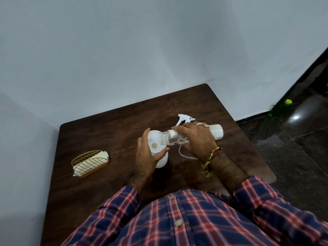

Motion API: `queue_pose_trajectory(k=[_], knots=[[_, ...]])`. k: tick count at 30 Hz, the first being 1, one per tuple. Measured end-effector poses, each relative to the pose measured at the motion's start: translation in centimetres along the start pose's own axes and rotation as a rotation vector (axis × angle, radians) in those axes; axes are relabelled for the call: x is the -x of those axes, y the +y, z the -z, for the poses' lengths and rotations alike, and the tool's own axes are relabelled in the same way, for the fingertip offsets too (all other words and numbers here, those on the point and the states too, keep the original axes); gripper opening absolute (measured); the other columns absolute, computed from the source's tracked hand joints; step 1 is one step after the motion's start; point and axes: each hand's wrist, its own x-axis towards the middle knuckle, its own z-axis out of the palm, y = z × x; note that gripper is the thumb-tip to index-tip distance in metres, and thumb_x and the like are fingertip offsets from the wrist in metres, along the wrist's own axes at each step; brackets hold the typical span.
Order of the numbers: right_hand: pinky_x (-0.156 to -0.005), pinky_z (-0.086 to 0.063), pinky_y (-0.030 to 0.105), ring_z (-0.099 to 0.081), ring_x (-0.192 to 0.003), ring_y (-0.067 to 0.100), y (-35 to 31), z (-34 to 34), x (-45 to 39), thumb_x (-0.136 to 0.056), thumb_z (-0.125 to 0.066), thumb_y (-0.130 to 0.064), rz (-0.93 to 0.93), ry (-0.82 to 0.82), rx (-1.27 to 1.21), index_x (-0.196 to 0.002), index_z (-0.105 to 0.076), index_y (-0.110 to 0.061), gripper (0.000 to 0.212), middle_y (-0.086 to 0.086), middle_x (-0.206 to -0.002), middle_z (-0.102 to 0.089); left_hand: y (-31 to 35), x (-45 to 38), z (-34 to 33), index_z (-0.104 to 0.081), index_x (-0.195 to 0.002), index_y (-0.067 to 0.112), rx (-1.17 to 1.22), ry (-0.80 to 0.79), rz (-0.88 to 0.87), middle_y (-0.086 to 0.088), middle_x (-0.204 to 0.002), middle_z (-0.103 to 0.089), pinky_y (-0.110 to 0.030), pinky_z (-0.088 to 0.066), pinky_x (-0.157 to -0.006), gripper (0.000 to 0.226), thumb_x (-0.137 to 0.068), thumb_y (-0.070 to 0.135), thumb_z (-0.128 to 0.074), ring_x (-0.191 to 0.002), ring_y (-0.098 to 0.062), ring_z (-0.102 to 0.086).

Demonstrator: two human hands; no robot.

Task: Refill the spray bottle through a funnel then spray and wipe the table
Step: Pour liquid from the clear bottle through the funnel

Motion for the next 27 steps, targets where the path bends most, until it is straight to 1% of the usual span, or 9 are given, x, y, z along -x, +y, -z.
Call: queue_pose_trajectory(k=[2, 4, 5, 8, 10, 13, 19, 25, 27], knots=[[-0.095, -0.046, 0.048, -0.066, -0.099, 0.023, 0.0, 0.08, -0.03, -0.069, -0.083, -0.029, -0.001, 0.011, 0.005, -0.125, -0.057, -0.038, 0.062, -0.007, -0.109, -0.069, -0.06, -0.09, -0.06, -0.03, -0.147, 0.022, -0.002, 0.0, 0.002, -0.004, -0.145, -0.041, -0.008, -0.026, -0.091, 0.099, -0.067, 0.049, -0.082, -0.123, -0.004, -0.035], [-0.096, -0.046, 0.049, -0.066, -0.099, 0.023, -0.04, 0.19, -0.05, -0.069, -0.083, -0.028, -0.005, 0.009, 0.006, -0.125, -0.057, -0.038, 0.062, -0.007, -0.109, -0.07, -0.18, -0.16, -0.15, -0.03, -0.146, 0.023, -0.005, 0.004, 0.002, -0.003, -0.145, -0.041, -0.005, -0.025, -0.088, 0.096, -0.068, 0.045, -0.083, -0.122, -0.003, -0.035], [-0.097, -0.045, 0.05, -0.066, -0.1, 0.023, -0.02, 0.21, -0.05, -0.069, -0.083, -0.027, -0.007, 0.009, 0.007, -0.125, -0.057, -0.038, 0.063, -0.006, -0.109, -0.07, -0.2, -0.19, -0.22, -0.03, -0.146, 0.024, -0.005, 0.008, 0.001, -0.003, -0.144, -0.041, -0.006, -0.026, -0.088, 0.096, -0.068, 0.044, -0.083, -0.121, -0.002, -0.035], [-0.099, -0.042, 0.051, -0.066, -0.101, 0.025, -0.07, 0.23, -0.08, -0.069, -0.084, -0.024, -0.005, 0.006, 0.002, -0.126, -0.058, -0.036, 0.064, -0.004, -0.111, -0.07, -0.17, -0.24, -0.26, -0.031, -0.146, 0.022, -0.011, 0.011, -0.005, -0.005, -0.145, -0.041, -0.017, -0.031, -0.094, 0.096, -0.068, 0.043, -0.083, -0.121, -0.003, -0.034], [-0.099, -0.042, 0.051, -0.066, -0.101, 0.026, -0.1, 0.2, -0.11, -0.069, -0.083, -0.023, -0.005, 0.013, -0.002, -0.125, -0.059, -0.035, 0.062, -0.003, -0.11, -0.071, -0.2, -0.23, -0.21, -0.031, -0.146, 0.022, -0.005, 0.013, -0.006, -0.005, -0.145, -0.041, -0.02, -0.032, -0.095, 0.097, -0.067, 0.044, -0.083, -0.121, -0.003, -0.034], [-0.098, -0.043, 0.05, -0.067, -0.098, 0.026, -0.08, 0.11, -0.11, -0.068, -0.084, -0.024, -0.01, 0.027, -0.003, -0.124, -0.062, -0.034, 0.061, -0.003, -0.108, -0.072, -0.14, -0.16, -0.14, -0.031, -0.146, 0.023, 0.0, 0.017, -0.004, -0.004, -0.144, -0.042, -0.02, -0.034, -0.094, 0.097, -0.067, 0.043, -0.083, -0.12, -0.002, -0.034], [-0.1, -0.041, 0.052, -0.067, -0.101, 0.028, -0.2, 0.19, -0.09, -0.07, -0.083, -0.025, 0.001, 0.019, -0.01, -0.126, -0.061, -0.033, 0.06, -0.001, -0.111, -0.071, -0.24, -0.06, -0.1, -0.03, -0.146, 0.026, 0.007, 0.015, 0.003, -0.003, -0.142, -0.041, -0.021, -0.036, -0.092, 0.097, -0.068, 0.044, -0.083, -0.118, -0.004, -0.037], [-0.099, -0.043, 0.052, -0.067, -0.101, 0.027, -0.12, 0.01, -0.09, -0.07, -0.083, -0.026, 0.003, 0.017, -0.004, -0.125, -0.061, -0.034, 0.06, -0.002, -0.11, -0.071, -0.24, -0.05, -0.17, -0.023, -0.151, 0.025, -0.021, 0.005, 0.007, -0.005, -0.146, -0.039, -0.024, -0.036, -0.094, 0.103, -0.069, 0.048, -0.081, -0.126, -0.013, -0.041], [-0.097, -0.044, 0.051, -0.068, -0.097, 0.027, -0.08, -0.14, -0.13, -0.068, -0.084, -0.026, 0.009, 0.037, -0.006, -0.122, -0.063, -0.033, 0.059, -0.002, -0.107, -0.072, -0.19, -0.03, -0.15, -0.022, -0.151, 0.024, -0.029, 0.006, 0.001, -0.006, -0.146, -0.039, -0.023, -0.036, -0.093, 0.104, -0.069, 0.049, -0.081, -0.123, -0.009, -0.04]])
